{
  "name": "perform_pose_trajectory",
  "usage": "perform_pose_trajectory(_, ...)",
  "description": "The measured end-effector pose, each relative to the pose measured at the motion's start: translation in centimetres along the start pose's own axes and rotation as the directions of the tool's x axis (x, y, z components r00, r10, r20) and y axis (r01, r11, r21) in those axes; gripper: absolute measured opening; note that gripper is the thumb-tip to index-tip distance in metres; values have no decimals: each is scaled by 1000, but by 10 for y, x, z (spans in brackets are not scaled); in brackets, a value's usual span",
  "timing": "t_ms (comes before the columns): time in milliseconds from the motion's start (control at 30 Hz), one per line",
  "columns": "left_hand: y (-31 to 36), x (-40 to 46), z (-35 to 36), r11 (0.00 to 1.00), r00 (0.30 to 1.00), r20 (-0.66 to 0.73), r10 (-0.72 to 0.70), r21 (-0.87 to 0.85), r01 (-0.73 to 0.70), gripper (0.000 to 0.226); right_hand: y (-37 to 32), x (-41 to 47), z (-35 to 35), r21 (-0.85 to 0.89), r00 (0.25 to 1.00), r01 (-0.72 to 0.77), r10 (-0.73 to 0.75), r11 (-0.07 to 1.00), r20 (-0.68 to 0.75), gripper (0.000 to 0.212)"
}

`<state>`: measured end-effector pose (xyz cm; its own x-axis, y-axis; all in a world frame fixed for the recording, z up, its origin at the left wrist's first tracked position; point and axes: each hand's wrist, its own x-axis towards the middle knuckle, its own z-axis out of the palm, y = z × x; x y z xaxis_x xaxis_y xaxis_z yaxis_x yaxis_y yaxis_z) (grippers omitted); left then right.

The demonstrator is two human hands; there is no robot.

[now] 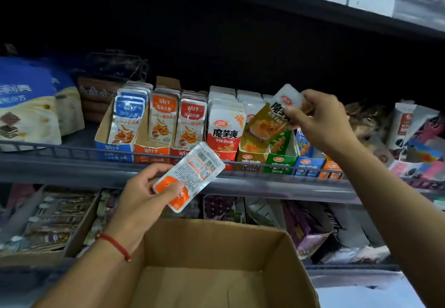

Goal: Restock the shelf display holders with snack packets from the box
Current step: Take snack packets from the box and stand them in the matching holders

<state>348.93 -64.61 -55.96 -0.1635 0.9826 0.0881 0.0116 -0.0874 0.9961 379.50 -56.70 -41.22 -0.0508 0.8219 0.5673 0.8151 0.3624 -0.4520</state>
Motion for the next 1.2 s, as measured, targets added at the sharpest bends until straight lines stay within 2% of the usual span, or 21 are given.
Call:
perform_pose_trajectory(133, 2, 1, -9, 1000, 1000, -17, 14, -5, -14, 25, 0, 18, 11, -123, 967, 58, -26, 991, 252, 15)
perform_pose_trajectory(233, 3, 2, -14, 999, 999, -11, 32, -1, -32, 27, 0, 27, 18, -178, 939, 106, -40, 978, 341, 22)
perform_pose_trajectory(300, 5, 2, -16, 999, 999, -15, 48, 10, -48, 29, -1, 27, 28, -260, 928, 135, -30, 956, 372, 36)
perform_pose_trajectory(367, 6, 0, -17, 998, 997, -36, 64, 18, -63, 32, 1, 24, 39, -366, 943, 136, -7, 920, 334, 49)
perform_pose_trajectory(433, 7, 0, -18, 997, 995, -72, 76, 18, -75, 35, 0, 13, 46, -416, 990, 97, -43, 904, 136, 54)
perform_pose_trajectory(467, 8, -1, -19, 997, 992, -97, 79, 20, -78, 36, -5, 3, 48, -398, 994, 103, -108, 911, 11, 50)
perform_pose_trajectory(500, 8, -1, -20, 997, 989, -119, 82, 21, -80, 38, -15, -10, 48, -363, 976, 154, -199, 919, -91, 43)
perform_pose_trajectory(533, 9, -2, -21, 997, 987, -136, 83, 16, -82, 39, -27, -23, 49, -318, 943, 251, -305, 914, -134, 37)
perform_pose_trajectory(567, 10, -2, -21, 997, 986, -148, 82, 4, -82, 40, -41, -38, 52, -266, 907, 370, -408, 890, -104, 33)
perform_pose_trajectory(633, 12, -3, -20, 996, 985, -153, 75, -31, -80, 41, -69, -68, 64, -152, 800, 599, -586, 786, 125, 39)
perform_pose_trajectory(700, 16, -4, -18, 993, 987, -148, 59, -93, -73, 41, -90, -86, 85, -135, 681, 714, -636, 687, 363, 59)
perform_pose_trajectory(733, 18, -5, -17, 989, 988, -144, 50, -131, -69, 41, -98, -90, 97, -167, 650, 741, -634, 650, 418, 69)
perform_pose_trajectory(767, 20, -6, -17, 984, 989, -141, 46, -163, -69, 41, -105, -90, 108, -201, 638, 756, -635, 623, 435, 74)
perform_pose_trajectory(867, 25, -9, -24, 958, 989, -129, 77, -264, -109, 39, -121, -79, 126, -203, 601, 797, -708, 570, 370, 72)
perform_pose_trajectory(900, 26, -8, -30, 940, 986, -138, 92, -314, -132, 39, -124, -73, 130, -174, 605, 793, -716, 585, 348, 74)
perform_pose_trajectory(933, 27, -7, -36, 924, 983, -157, 94, -354, -145, 39, -128, -67, 131, -119, 644, 756, -696, 644, 319, 78)
perform_pose_trajectory(967, 28, -4, -42, 915, 979, -182, 89, -373, -153, 36, -135, -59, 131, -36, 720, 670, -636, 742, 278, 80)
perform_pose_trajectory(1033, 28, 3, -54, 922, 974, -216, 73, -357, -149, 27, -148, -40, 134, 183, 876, 388, -423, 903, 230, 78)
perform_pose_trajectory(1100, 28, 8, -60, 935, 971, -232, 57, -329, -133, 22, -158, -16, 141, 304, 944, 213, -277, 928, 182, 70)
perform_pose_trajectory(1200, 27, 13, -62, 947, 970, -242, 37, -301, -112, 18, -165, 19, 154, 344, 973, 42, -117, 938, 199, 52)
